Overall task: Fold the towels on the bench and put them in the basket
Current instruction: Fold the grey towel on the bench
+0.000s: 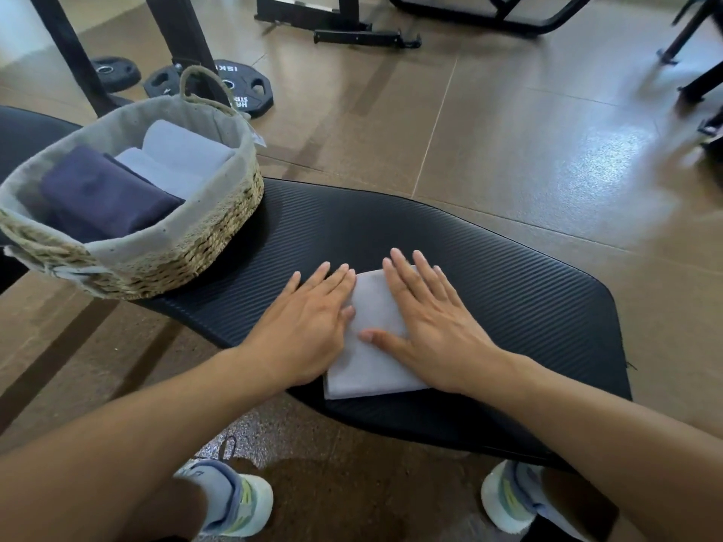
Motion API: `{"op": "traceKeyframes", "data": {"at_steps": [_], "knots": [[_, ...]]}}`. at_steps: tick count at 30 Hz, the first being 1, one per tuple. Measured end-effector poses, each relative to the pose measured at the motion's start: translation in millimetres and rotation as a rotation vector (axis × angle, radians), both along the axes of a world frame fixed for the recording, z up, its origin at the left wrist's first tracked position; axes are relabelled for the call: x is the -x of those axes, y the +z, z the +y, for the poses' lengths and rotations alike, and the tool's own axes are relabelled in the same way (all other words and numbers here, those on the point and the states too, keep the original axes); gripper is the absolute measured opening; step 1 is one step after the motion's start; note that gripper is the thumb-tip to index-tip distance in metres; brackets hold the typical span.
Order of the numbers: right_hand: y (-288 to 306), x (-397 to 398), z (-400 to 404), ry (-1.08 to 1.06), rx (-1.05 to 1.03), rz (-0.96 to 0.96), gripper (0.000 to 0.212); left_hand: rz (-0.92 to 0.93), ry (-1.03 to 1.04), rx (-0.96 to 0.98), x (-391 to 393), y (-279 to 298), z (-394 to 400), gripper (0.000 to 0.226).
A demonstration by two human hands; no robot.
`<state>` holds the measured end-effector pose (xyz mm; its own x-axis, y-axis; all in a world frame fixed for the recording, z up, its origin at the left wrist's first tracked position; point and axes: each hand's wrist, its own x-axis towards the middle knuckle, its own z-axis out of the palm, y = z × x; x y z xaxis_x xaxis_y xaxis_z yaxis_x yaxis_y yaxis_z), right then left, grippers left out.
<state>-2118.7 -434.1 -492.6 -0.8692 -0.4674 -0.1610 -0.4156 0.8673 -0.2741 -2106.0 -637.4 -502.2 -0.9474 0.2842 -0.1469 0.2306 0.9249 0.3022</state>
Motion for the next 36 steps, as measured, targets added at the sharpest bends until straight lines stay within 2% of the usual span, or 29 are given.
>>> {"op": "traceKeyframes", "data": {"at_steps": [3,5,7,11,14,17,20,23,26,28,33,36], "knots": [[13.6,6.8,19.0,-0.212,0.130,-0.059,0.101,0.174,0.047,-0.010,3.1,7.2,0.0,0.055],[25.0,13.3,33.1,-0.314,0.132,-0.097,0.089,0.230,0.083,0.016,4.0,13.1,2.5,0.042],[37.6,18.9,46.3,-0.322,0.054,-0.218,0.073,0.159,0.152,-0.043,2.9,21.1,5.6,0.037],[53.7,18.5,60.6,-0.185,-0.171,-0.478,0.060,-0.118,0.184,-0.181,-4.1,26.7,13.1,0.040],[55.8,15.9,62.5,-0.116,-0.187,-0.519,0.050,-0.092,0.165,-0.177,-2.1,24.8,15.8,0.044],[55.1,17.9,62.5,-0.133,0.016,-0.467,0.039,-0.213,0.125,-0.356,8.1,28.1,15.7,0.056],[53.8,21.9,62.1,-0.247,0.405,-0.406,0.034,-0.394,0.071,-0.537,20.1,32.5,12.0,0.042],[49.3,33.0,64.8,-0.395,0.633,-0.418,0.042,-0.347,0.103,-0.676,34.7,29.6,5.1,0.038],[41.5,45.8,70.0,-0.437,0.704,-0.602,0.058,-0.246,0.201,-0.741,47.9,21.8,-1.2,0.051],[35.0,52.3,70.7,-0.453,0.713,-0.667,0.060,-0.229,0.224,-0.782,55.2,16.8,-4.9,0.058],[23.3,59.4,63.8,-0.517,0.756,-0.468,0.049,-0.350,0.139,-0.733,62.5,16.5,-15.8,0.069],[20.3,57.4,64.2,-0.533,0.840,-0.443,0.040,-0.211,0.138,-0.608,60.3,12.6,-14.5,0.045]]}}
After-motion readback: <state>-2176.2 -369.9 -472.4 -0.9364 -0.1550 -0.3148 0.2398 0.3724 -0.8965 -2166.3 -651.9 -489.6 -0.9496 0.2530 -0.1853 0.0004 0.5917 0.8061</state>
